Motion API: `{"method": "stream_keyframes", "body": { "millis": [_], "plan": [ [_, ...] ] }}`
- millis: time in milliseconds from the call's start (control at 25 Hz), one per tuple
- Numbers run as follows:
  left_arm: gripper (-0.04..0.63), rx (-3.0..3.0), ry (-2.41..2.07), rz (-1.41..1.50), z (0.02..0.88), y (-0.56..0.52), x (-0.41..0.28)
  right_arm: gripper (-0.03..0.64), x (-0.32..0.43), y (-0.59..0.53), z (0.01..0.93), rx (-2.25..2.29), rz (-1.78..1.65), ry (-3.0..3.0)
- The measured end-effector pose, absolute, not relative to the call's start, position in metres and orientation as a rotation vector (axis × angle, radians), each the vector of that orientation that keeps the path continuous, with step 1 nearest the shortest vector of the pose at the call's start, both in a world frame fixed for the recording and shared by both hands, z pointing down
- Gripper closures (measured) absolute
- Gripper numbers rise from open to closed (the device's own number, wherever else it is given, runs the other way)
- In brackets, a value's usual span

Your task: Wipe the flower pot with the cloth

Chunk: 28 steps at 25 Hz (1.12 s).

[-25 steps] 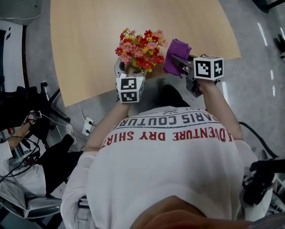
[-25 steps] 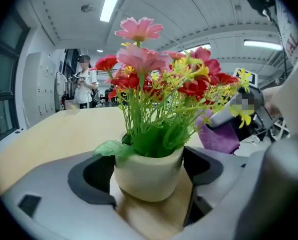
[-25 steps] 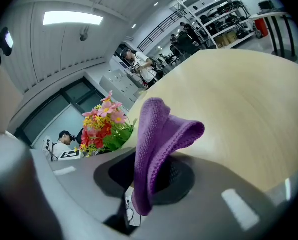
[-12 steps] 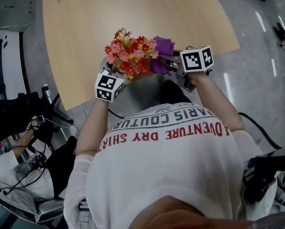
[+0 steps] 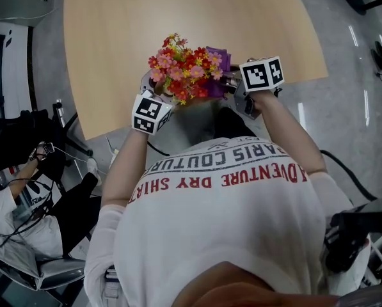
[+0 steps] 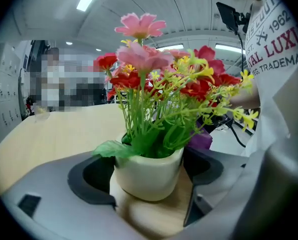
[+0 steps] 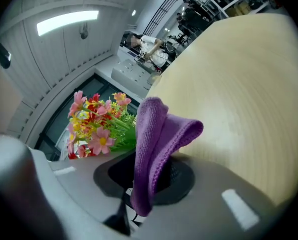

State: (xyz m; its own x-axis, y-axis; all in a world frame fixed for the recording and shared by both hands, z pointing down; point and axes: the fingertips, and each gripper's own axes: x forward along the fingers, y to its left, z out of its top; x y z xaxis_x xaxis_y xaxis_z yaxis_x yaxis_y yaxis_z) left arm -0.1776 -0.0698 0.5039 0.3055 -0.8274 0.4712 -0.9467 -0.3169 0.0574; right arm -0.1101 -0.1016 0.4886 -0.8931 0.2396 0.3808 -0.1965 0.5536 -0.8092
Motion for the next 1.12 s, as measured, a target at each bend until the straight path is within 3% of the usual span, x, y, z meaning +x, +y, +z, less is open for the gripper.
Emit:
{"method": "stream_keyframes", "body": {
  "millis": [640,1120],
  "plan": [
    [0.153,2.268,-1.582,0.505,0.49,-0.077,-0.176,0.557,-0.101,-0.126,0.525,0.134,1.121,-2.191],
    [0.15,1.898,-2.019,0.273,0.495,-0.058,-0.178,0.557,-0.066,-0.127,0.509,0.215,1.169,-2.31]
  ]
}}
